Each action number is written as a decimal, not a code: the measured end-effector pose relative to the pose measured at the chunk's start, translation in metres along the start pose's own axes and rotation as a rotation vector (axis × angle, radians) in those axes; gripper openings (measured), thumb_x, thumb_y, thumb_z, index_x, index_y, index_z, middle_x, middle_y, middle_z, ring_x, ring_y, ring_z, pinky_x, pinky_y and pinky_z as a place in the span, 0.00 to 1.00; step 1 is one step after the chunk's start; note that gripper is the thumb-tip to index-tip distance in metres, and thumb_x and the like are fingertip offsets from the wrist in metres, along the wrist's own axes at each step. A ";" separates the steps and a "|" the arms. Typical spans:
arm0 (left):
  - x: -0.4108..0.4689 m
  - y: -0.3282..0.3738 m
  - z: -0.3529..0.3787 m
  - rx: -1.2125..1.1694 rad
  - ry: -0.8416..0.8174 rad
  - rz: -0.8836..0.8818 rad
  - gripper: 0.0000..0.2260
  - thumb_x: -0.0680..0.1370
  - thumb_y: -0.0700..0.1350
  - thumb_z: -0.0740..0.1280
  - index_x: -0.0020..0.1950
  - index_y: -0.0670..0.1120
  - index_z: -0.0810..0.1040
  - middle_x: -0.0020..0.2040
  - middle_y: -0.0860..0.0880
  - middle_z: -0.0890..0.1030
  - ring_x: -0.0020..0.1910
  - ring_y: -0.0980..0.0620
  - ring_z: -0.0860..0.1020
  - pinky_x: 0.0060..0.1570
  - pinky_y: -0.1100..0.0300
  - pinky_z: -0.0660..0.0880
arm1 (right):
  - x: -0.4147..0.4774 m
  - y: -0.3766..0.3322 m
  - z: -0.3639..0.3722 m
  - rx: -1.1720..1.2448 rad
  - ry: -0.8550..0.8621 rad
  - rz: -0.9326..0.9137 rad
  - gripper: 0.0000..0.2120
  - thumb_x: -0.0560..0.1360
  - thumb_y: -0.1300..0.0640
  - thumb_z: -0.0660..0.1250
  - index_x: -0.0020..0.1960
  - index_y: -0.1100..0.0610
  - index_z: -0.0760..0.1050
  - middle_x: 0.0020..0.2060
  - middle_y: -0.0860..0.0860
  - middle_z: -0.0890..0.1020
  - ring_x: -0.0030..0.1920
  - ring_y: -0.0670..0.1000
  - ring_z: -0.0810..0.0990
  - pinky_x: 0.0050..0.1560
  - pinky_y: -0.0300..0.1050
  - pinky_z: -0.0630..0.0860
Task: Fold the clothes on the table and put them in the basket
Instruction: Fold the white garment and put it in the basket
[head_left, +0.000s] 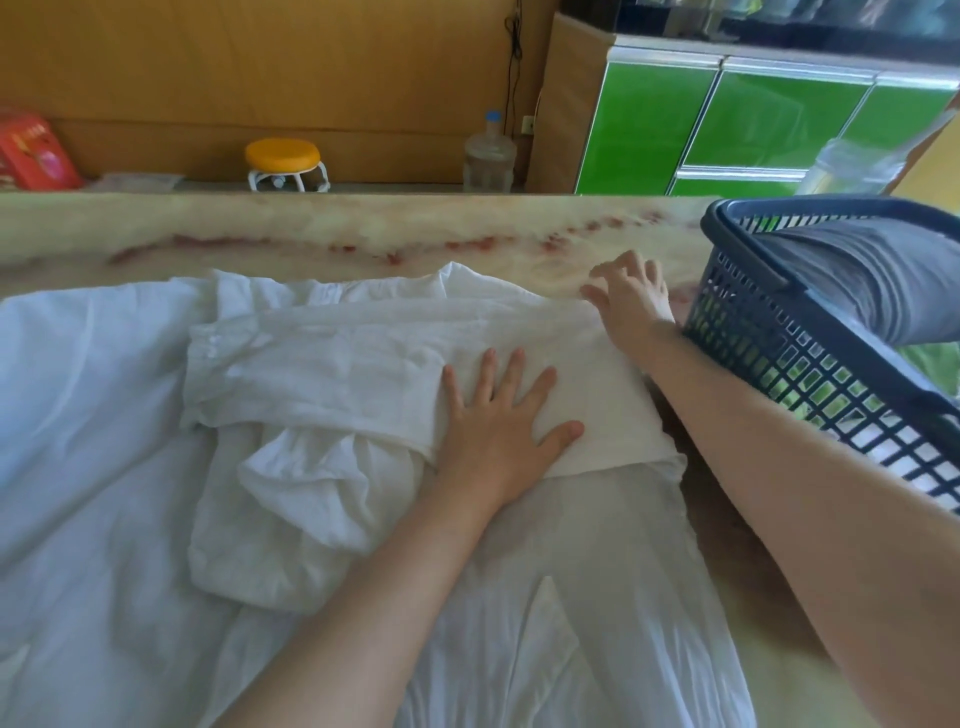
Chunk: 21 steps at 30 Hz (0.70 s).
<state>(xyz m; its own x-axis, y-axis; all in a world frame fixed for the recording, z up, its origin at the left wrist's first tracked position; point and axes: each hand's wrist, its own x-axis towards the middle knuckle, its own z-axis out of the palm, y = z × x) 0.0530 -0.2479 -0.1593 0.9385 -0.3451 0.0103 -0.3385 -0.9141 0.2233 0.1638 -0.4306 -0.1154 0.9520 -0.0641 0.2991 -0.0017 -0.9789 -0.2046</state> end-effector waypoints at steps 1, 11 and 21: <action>0.000 0.000 0.000 0.005 -0.003 0.000 0.36 0.70 0.72 0.36 0.76 0.61 0.43 0.78 0.52 0.40 0.76 0.49 0.36 0.69 0.37 0.33 | -0.010 -0.006 -0.005 0.059 0.068 0.028 0.17 0.81 0.53 0.58 0.67 0.56 0.70 0.67 0.56 0.68 0.67 0.59 0.63 0.66 0.53 0.61; 0.007 0.003 -0.019 -0.066 -0.198 -0.048 0.33 0.78 0.65 0.50 0.78 0.54 0.43 0.78 0.53 0.38 0.75 0.51 0.34 0.69 0.39 0.31 | -0.093 -0.024 0.013 -0.061 -0.362 0.022 0.28 0.82 0.42 0.44 0.78 0.50 0.43 0.78 0.52 0.44 0.77 0.52 0.42 0.74 0.49 0.42; -0.052 -0.136 -0.068 -0.002 0.002 -0.360 0.28 0.81 0.62 0.48 0.78 0.54 0.44 0.78 0.49 0.40 0.76 0.49 0.37 0.73 0.43 0.39 | -0.094 -0.070 0.003 0.022 -0.428 -0.049 0.30 0.81 0.39 0.43 0.78 0.48 0.38 0.77 0.48 0.38 0.77 0.51 0.38 0.74 0.49 0.38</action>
<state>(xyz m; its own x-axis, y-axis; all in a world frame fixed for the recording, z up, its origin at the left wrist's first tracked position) 0.0551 -0.0914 -0.1238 0.9977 -0.0005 -0.0672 0.0140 -0.9764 0.2153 0.0755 -0.3554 -0.1315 0.9920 0.0728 -0.1033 0.0484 -0.9740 -0.2214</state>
